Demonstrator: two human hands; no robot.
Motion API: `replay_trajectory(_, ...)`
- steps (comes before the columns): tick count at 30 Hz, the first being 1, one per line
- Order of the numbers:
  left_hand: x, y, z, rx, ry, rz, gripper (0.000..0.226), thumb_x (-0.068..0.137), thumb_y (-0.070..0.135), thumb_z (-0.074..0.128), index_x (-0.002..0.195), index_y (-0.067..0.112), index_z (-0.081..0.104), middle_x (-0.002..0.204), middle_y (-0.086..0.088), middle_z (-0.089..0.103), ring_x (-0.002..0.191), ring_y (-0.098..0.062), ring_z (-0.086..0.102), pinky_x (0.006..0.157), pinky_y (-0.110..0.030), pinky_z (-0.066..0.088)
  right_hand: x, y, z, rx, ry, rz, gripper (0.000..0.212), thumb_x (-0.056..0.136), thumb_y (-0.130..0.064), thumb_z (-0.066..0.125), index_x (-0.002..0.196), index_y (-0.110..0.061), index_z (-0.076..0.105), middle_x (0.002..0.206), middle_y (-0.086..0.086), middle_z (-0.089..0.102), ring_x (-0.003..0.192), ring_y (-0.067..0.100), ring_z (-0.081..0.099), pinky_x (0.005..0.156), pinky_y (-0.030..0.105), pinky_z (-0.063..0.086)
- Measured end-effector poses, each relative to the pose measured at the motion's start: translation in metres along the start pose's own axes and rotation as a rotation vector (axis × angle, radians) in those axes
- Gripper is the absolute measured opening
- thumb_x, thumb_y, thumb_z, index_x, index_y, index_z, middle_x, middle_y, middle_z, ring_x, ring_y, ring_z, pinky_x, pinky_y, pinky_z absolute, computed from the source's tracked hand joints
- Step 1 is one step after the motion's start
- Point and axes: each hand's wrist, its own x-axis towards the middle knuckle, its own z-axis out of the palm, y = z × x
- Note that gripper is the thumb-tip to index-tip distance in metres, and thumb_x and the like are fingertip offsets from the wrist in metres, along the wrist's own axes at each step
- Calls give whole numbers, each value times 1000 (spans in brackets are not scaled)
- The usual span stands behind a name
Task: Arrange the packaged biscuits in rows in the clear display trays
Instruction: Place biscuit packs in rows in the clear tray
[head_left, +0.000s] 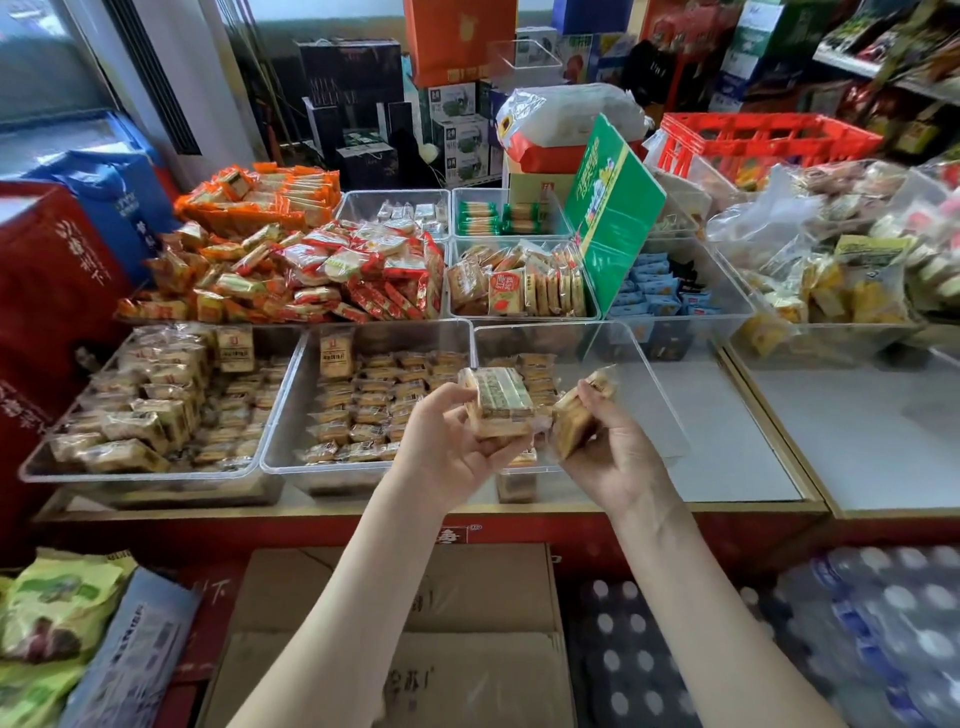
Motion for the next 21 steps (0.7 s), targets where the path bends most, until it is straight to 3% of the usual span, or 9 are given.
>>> replay_trajectory(1,0,3,-5,25,-9,7,47,87,18,47,129,-5,49,118,-30,64,109,-41,64,98,-47,50,-1,2,2,-41,6,-25,38,72,-14,73,106,-6,56,90,9,67,71,15,68,54,27,56)
replay_trajectory(3,-2,7,-10,62,-26,16,44,92,21,47,128,-4,50,116,-29,65,108,-41,64,98,-49,50,-2,4,4,-84,-4,-72,39,77,-23,66,111,-5,57,83,10,73,76,19,70,66,32,60)
replay_trajectory(4,-3,8,-12,81,-23,24,41,94,23,50,125,-3,52,112,-28,67,103,-40,66,96,-48,52,-3,4,5,-101,-18,-80,35,82,-27,63,111,-6,58,90,13,73,87,25,69,76,36,60)
replay_trajectory(6,-4,9,-15,100,-18,44,36,90,21,59,117,-2,55,103,-26,70,95,-36,67,86,-43,57,-4,6,5,-71,-69,-58,26,88,-19,54,111,-7,59,106,19,68,101,33,64,82,42,58)
replay_trajectory(9,-6,9,-22,119,-35,64,36,78,21,66,110,4,61,95,-15,72,84,-24,69,75,-33,58,-2,9,1,-92,-147,-74,37,78,-3,49,114,-4,59,114,22,64,106,33,63,84,43,58)
replay_trajectory(13,-8,9,-29,171,-97,85,25,79,25,62,98,9,65,86,-5,73,72,-13,69,62,-22,53,-7,9,-1,-257,-233,-86,33,86,-3,53,118,1,63,121,22,64,108,31,65,89,39,57)
replay_trajectory(17,-6,6,-35,167,-180,113,32,80,31,60,104,10,66,89,-6,73,73,-14,69,66,-22,57,-13,8,-1,-289,-277,-82,26,85,-5,55,100,-1,75,113,21,69,99,29,70,81,33,58)
replay_trajectory(21,1,3,-36,300,-188,144,31,82,36,58,97,15,75,90,-3,71,78,-12,63,75,-24,54,-12,10,-1,-288,-303,-52,29,89,-7,53,110,0,71,116,22,67,100,29,70,86,36,58)
